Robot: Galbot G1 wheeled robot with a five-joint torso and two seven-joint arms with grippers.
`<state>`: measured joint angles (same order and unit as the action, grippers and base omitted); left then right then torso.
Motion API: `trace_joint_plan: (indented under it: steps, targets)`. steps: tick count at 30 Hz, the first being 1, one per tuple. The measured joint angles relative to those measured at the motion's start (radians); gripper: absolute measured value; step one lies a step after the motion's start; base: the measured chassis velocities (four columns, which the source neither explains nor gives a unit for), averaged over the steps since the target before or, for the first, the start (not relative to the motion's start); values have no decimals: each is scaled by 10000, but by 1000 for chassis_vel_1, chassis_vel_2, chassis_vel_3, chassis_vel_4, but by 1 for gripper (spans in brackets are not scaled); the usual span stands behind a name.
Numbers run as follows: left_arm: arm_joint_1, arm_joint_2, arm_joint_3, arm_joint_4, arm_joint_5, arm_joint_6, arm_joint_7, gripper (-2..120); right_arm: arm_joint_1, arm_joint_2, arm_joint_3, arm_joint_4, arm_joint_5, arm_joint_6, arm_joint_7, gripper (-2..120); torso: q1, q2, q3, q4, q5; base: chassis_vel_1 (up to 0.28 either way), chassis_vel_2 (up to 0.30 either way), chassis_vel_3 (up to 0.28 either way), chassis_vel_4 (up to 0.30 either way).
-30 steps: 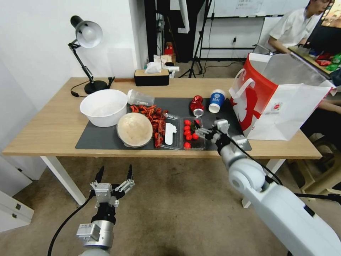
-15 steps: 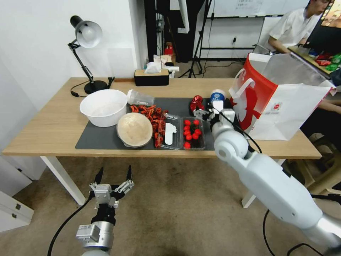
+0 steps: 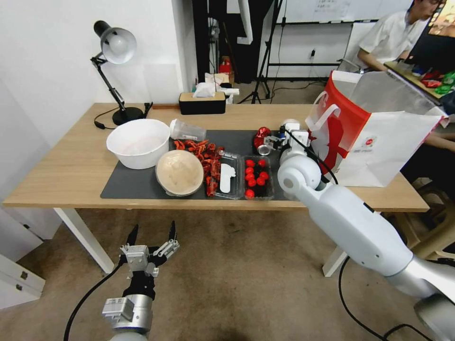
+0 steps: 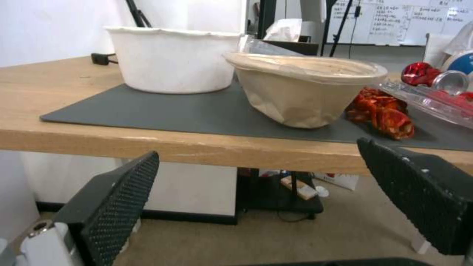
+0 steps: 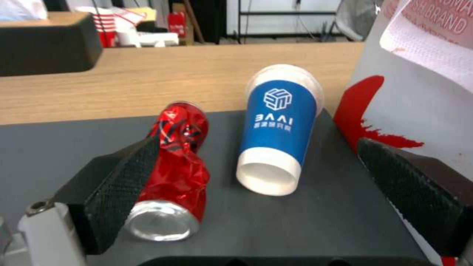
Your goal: Pick up the trash from the table and place it into the takeout bag.
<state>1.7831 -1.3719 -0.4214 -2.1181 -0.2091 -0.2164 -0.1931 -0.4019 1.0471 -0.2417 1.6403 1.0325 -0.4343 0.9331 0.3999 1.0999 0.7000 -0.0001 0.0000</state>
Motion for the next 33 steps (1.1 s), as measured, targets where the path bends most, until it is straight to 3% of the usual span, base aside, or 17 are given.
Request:
trace_joint_plan:
  steps: [6,33]
  targets:
    - [42,-4,16,20,35,0,41,100,566,236,-69,-955,1147,-84,191,100,1,2,0,2,0,0,0,0,0]
    - [105,82,-5,20,-4,-100,348,100,1966,1243,-210,-3916,1091,-115,-527,100,1,2,-1,1,0,0,0,0,0]
